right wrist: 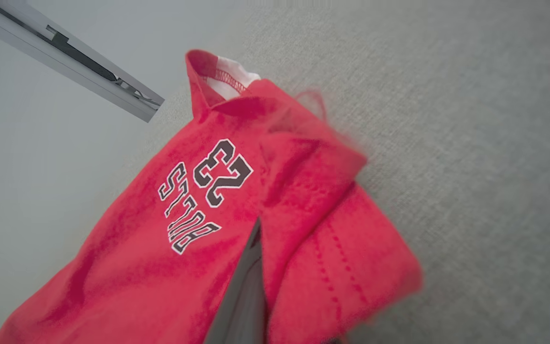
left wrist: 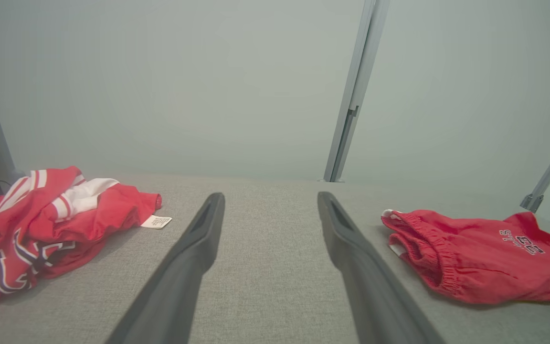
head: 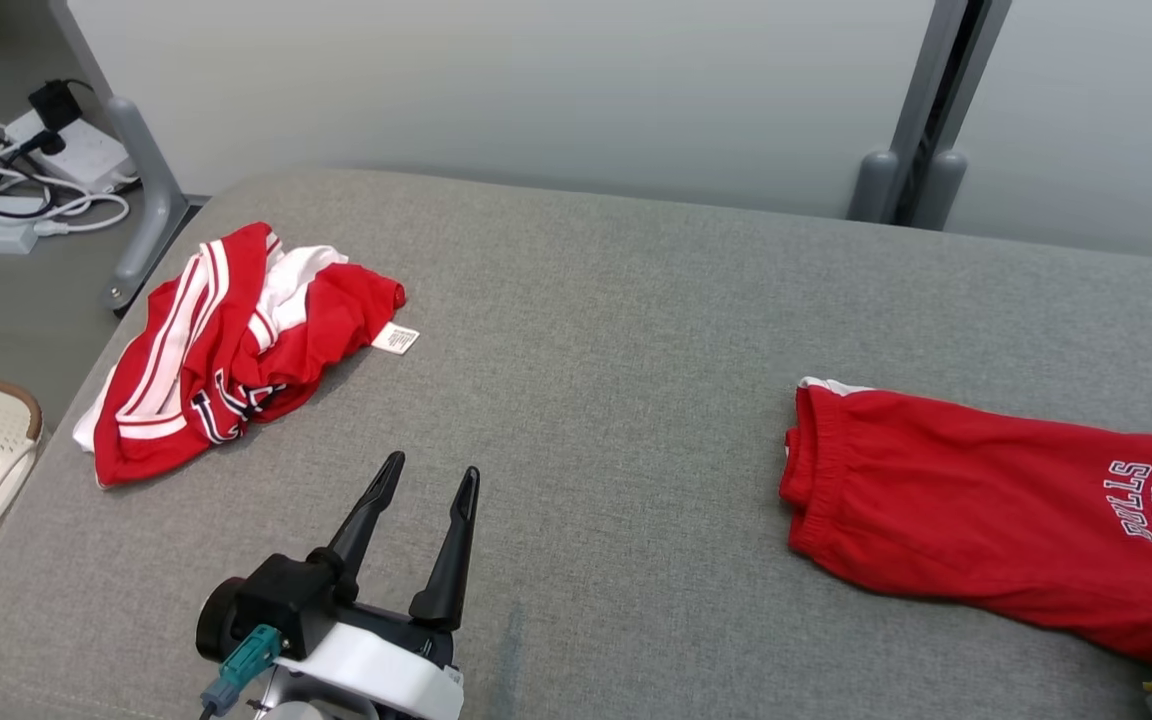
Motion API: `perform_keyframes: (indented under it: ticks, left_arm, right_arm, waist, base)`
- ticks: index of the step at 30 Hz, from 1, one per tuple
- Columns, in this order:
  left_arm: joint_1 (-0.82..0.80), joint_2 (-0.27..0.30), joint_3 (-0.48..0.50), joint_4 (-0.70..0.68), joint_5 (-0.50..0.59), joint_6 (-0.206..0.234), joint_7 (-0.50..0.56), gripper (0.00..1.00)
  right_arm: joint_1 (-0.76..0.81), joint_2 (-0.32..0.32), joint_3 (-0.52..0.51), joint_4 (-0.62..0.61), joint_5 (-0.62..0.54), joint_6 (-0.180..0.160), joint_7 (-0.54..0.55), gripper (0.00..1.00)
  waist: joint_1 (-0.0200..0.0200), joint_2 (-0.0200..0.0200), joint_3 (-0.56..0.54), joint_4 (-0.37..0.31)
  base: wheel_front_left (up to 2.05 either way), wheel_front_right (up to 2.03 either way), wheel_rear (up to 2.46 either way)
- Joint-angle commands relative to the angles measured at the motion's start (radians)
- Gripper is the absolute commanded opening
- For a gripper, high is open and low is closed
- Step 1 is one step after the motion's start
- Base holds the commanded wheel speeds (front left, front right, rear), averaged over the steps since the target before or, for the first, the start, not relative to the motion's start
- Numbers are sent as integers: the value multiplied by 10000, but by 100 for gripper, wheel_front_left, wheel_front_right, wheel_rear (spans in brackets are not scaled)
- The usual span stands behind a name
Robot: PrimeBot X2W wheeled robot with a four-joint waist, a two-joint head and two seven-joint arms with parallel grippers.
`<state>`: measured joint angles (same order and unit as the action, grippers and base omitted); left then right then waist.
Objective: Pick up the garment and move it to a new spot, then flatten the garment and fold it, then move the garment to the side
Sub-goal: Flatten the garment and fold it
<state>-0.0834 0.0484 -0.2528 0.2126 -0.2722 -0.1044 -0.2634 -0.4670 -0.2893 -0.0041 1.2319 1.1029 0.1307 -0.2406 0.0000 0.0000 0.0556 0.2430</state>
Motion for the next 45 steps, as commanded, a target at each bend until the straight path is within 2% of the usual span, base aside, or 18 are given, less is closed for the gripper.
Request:
perform_keyframes:
  ticks: [1,8,16,21,26,33,45]
  left_arm:
    - [95,39,32,15,94,12,-15,100]
    - [236,40,60,47,185,-24,-15,100]
    - [351,39,107,64,254,-58,-15,100]
    - [410,39,141,46,149,-2,-15,100]
    - [499,37,170,66,12,45,-15,100]
    - [356,39,115,117,-70,47,-15,100]
    - [160,39,32,157,-225,78,-15,100]
  right_arm:
    - [97,-50,-13,15,-22,1,-110,0]
    - [251,162,195,-683,-156,1,-215,0]
    - [233,439,736,-2548,-546,1,-239,0]
    - [346,901,1207,-3947,-858,1,-241,0]
    - [646,1434,2033,-4810,-968,1,-241,0]
    - [760,1802,3216,-4694,-1093,1,-244,0]
    - [470,1983,4156,-3629,-1079,1,-243,0]
  waist:
    - [0,0,-130,-81]
    - [0,0,-530,-160]
    - [0,0,-792,-133]
    - [0,0,-863,1]
    - [0,0,-862,189]
    - [0,0,-635,488]
    - [0,0,-353,866]
  base:
    - [0,0,0]
    - [0,0,0]
    - [0,0,0]
    - [0,0,0]
    - [0,0,0]
    - [0,0,0]
    - [0,0,0]
